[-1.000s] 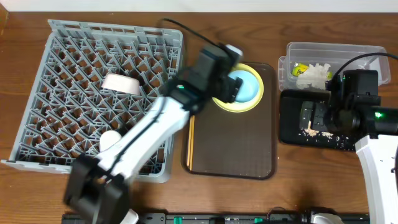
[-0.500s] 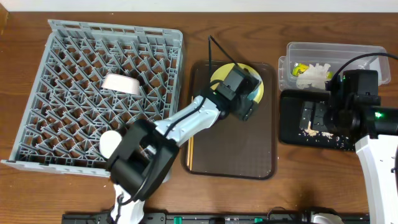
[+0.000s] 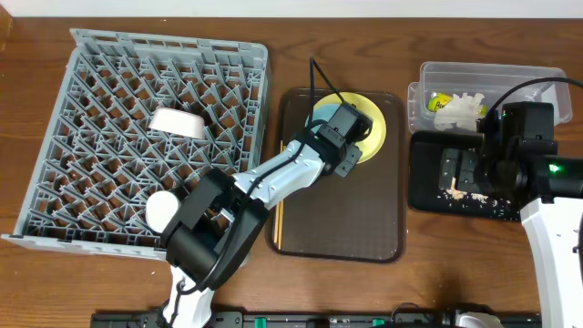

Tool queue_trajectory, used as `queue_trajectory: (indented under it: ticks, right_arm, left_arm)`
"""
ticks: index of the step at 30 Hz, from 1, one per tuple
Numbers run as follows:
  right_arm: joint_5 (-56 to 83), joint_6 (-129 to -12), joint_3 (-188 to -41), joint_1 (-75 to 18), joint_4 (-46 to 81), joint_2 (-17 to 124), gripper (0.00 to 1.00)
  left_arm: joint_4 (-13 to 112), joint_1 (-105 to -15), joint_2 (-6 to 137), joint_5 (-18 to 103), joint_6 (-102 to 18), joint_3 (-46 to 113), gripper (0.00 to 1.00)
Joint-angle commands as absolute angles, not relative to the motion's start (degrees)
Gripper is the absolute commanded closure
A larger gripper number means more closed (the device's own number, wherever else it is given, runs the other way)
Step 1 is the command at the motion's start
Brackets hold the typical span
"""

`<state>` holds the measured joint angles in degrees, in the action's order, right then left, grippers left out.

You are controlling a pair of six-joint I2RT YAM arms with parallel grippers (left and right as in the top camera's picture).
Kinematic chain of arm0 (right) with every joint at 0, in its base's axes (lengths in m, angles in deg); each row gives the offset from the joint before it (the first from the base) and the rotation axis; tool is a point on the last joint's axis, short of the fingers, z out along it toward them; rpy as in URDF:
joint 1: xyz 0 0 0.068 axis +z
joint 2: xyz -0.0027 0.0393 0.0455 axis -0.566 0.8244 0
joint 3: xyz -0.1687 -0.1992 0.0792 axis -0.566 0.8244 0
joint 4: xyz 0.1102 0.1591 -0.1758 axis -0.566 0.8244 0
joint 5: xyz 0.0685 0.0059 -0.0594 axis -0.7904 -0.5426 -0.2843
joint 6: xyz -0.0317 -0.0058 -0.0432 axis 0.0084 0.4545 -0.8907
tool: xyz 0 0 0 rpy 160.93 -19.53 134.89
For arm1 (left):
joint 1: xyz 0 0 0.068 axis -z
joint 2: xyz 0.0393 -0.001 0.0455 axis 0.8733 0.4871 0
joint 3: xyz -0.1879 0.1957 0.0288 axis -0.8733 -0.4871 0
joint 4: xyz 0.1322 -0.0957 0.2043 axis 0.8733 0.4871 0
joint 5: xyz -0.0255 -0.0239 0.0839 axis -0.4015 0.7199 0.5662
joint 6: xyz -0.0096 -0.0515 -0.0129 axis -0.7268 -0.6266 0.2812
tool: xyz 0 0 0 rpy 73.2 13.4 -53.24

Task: Sort waste into correct bins and load items into the dishwasher
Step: 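Grasp the blue bowl rim with the left gripper and lift it, then carry the blue bowl to the rack and set it upright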

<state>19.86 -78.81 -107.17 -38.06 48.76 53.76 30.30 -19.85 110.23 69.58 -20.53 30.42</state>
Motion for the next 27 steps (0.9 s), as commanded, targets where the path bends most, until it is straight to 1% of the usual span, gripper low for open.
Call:
queue_trajectory:
  ticks: [1,4,6,11,15,20,21,25,27]
  right_arm:
    - [20.17,-77.98,-108.09,-38.59,48.81,53.67,0.01]
    - [20.17,-77.98,-108.09,-38.59,48.83,53.67,0.01]
    - [20.17,-77.98,-108.09,-38.59,48.87,53.67,0.01]
    - [20.17,-77.98,-108.09,-38.59,48.87,53.67,0.01]
    - [20.17,-77.98,-108.09,-38.59,48.96,53.67,0.01]
    - [20.17,-78.0,-108.09,-38.59,48.96,53.67,0.01]
    - [20.19,-78.0,-108.09,-38.59,48.94,53.67,0.01]
    - [20.17,-77.98,-108.09,-38.59,48.94,53.67,0.01]
    - [20.17,-78.0,-108.09,-38.59,48.96,53.67,0.01]
  left_arm:
    - [30.54,-20.05,110.06,72.27,-20.23,31.34,0.78]
    - [30.51,-20.05,109.77,72.27,-20.23,31.36,0.9]
    - [30.51,-20.05,109.2,72.27,-20.23,31.36,0.94]
    - [30.36,-20.05,105.1,72.27,-20.23,31.36,0.94]
    - [30.84,-20.66,98.54,72.25,-20.29,31.36,0.94]
    - [32.74,-24.82,90.28,71.48,-22.96,31.36,0.94]
    - [32.94,-26.24,89.18,69.45,-23.48,31.36,0.94]
    - [32.9,-34.45,86.84,50.48,-23.99,31.36,0.94]
    - [32.94,-39.07,87.06,41.91,-26.57,31.36,0.94]
